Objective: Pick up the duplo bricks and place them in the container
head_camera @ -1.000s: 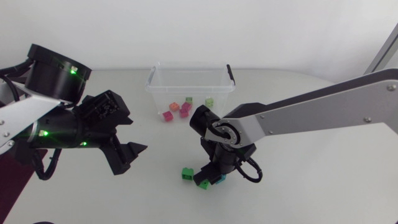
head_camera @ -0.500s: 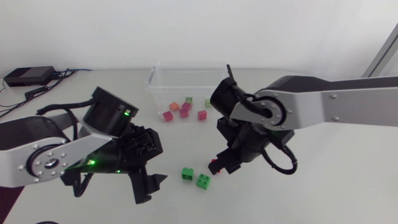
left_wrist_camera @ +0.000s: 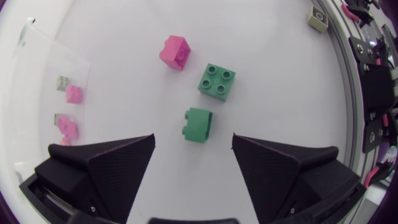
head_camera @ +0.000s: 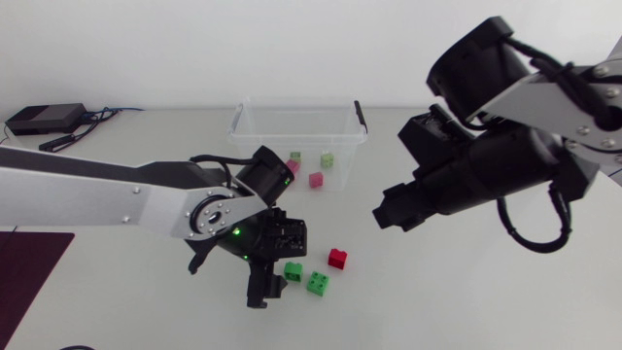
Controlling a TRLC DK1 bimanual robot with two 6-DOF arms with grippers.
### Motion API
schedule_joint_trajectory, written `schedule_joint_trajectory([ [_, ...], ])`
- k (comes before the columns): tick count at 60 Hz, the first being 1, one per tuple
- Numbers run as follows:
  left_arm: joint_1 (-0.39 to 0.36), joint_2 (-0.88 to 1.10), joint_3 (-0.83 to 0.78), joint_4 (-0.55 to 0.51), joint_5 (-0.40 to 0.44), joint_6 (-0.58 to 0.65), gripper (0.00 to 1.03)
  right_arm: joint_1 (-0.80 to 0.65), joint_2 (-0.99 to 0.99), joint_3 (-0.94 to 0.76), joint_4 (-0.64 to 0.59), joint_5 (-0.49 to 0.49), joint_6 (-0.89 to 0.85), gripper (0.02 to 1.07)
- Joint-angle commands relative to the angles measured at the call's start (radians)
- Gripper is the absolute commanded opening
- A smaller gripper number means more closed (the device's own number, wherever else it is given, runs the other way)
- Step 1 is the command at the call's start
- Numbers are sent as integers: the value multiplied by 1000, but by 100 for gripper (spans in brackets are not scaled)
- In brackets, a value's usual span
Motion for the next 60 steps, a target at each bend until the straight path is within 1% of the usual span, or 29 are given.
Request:
schedule_joint_trajectory([
  [1,-6,59,45,-27,14,81,80,-40,-47,2,-7,-27,-34,12],
  [11,-13,105,92,-37,14,102,80,-123,-91,-24,2,-89,-81,12],
  [17,-13,153,149,-86,14,119,79,-146,-113,-21,13,-126,-98,12],
  [19,-18,170,169,-115,14,136,73,-156,-117,-18,22,-135,-100,12],
  [20,-18,171,171,-116,14,138,72,-157,-120,-17,25,-136,-101,12],
  [26,-33,203,203,-162,14,170,60,-183,-125,-9,68,-164,-104,12],
  [31,-38,226,215,-193,14,174,59,-203,-120,3,110,-182,-104,12],
  [35,-39,237,224,-224,14,193,49,-214,-105,20,139,-195,-101,12],
  [36,-39,237,224,-225,12,193,49,-215,-102,23,142,-195,-101,12],
  [39,-39,239,224,-235,14,210,42,-223,-71,42,171,-212,-100,12],
  [40,-39,240,224,-247,14,228,37,-225,-63,46,176,-212,-100,12],
  [41,-39,242,224,-254,14,236,33,-226,-50,52,197,-212,-98,12],
  [45,-38,242,221,-268,14,236,33,-240,2,61,271,-213,-97,12],
  [47,-38,242,218,-270,14,236,30,-243,25,66,298,-221,-94,12],
  [50,-35,237,209,-270,15,236,29,-248,72,69,380,-221,-83,12],
  [58,-25,176,169,-270,29,230,29,-248,185,111,490,-222,-60,12],
  [60,-21,145,154,-270,37,228,29,-246,222,132,508,-241,-51,12],
])
